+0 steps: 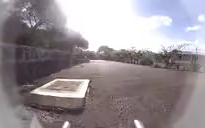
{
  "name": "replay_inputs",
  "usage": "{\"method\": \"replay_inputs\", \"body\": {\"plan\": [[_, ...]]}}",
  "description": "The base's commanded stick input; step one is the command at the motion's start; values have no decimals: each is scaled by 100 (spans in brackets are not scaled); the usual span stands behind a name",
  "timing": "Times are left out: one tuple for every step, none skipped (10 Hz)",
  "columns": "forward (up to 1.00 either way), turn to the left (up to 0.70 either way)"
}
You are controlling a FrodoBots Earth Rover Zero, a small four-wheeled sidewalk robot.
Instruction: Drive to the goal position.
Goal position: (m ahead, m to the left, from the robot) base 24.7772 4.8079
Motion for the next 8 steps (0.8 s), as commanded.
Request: {"method": "replay_inputs", "body": {"plan": [[70, -26], [70, -25], [70, -22], [70, 0], [70, 0], [70, 0], [70, 0], [70, 0]]}}
